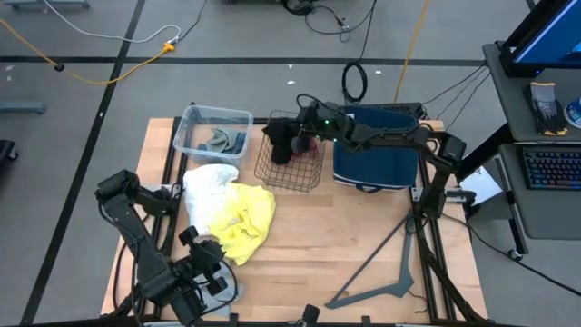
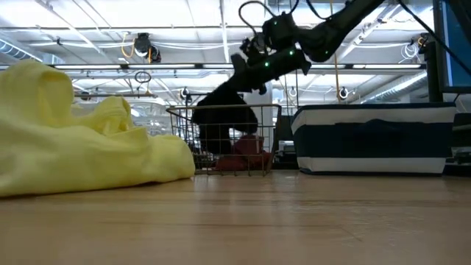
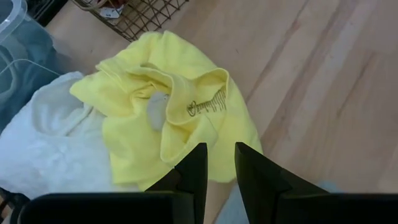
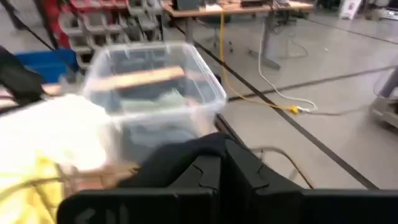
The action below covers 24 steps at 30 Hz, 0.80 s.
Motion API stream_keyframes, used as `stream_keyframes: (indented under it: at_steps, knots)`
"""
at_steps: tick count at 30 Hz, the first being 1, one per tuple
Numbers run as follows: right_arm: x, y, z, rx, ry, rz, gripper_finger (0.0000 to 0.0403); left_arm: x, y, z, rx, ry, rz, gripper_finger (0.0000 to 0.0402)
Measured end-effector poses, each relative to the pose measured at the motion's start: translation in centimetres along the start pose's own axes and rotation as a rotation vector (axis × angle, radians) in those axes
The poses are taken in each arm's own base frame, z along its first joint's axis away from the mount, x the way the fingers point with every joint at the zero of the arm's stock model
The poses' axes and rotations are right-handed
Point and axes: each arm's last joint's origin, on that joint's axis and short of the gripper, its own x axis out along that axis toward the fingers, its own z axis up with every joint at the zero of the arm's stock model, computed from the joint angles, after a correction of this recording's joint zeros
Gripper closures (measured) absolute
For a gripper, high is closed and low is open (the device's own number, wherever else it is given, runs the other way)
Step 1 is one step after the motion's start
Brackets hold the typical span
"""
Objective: Pick & Place Cloths
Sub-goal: Put the black boxer into the gold wire basket
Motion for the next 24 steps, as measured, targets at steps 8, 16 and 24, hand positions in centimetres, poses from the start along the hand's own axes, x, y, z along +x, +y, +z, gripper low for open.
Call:
stream_keyframes:
  at_steps: [8, 16, 24]
  knots:
    - [1.3, -0.4, -2.9, 0.009, 0.128, -0.001, 0.0403, -0.1, -0.4, -0.1, -0.016, -0.007, -0.035, 0.0316]
    - [1.4, -0.4, -4.6, 0.017, 0.263, 0.005, 0.0382, -0.2, -0.7, -0.1, -0.031, -0.001, -0.062, 0.0316]
    - [1.2, -0.2, -5.2, -0.047, 0.323, 0.024, 0.0325, -0.2, -1.1, -0.1, -0.056, 0.002, -0.099, 0.0316]
